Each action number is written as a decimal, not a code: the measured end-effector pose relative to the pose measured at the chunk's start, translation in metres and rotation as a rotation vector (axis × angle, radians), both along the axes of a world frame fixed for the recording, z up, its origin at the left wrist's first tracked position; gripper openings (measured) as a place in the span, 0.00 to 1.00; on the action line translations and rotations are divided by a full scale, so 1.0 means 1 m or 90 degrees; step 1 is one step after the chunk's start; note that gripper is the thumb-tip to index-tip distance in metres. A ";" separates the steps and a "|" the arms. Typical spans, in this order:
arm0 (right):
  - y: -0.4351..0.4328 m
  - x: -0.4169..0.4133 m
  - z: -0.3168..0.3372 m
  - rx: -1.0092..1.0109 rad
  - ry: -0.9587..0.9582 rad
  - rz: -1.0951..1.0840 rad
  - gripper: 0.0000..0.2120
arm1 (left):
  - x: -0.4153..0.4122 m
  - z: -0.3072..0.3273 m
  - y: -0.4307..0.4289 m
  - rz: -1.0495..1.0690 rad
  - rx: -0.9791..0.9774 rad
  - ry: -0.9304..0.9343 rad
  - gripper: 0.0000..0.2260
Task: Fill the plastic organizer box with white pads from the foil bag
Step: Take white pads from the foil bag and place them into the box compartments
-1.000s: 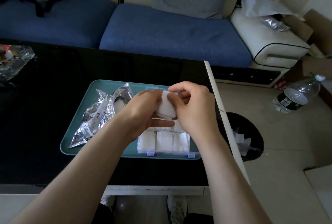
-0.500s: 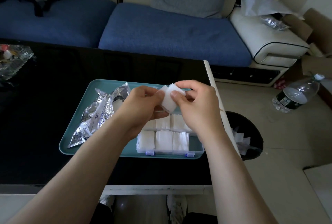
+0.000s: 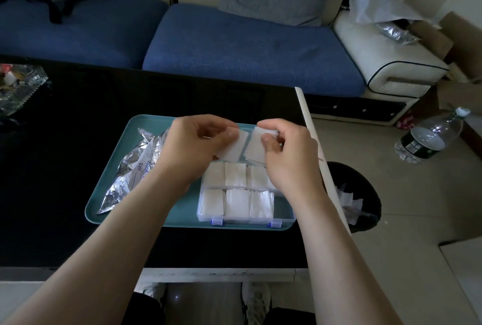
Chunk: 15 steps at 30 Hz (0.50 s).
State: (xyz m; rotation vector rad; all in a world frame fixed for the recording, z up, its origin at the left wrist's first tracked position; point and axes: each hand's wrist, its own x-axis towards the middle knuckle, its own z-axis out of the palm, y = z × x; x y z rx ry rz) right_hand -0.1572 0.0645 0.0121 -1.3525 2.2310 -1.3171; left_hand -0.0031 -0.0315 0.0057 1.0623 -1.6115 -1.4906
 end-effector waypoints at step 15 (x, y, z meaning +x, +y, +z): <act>0.002 0.008 0.020 0.091 -0.256 0.209 0.15 | -0.007 -0.003 0.006 -0.050 0.144 0.006 0.12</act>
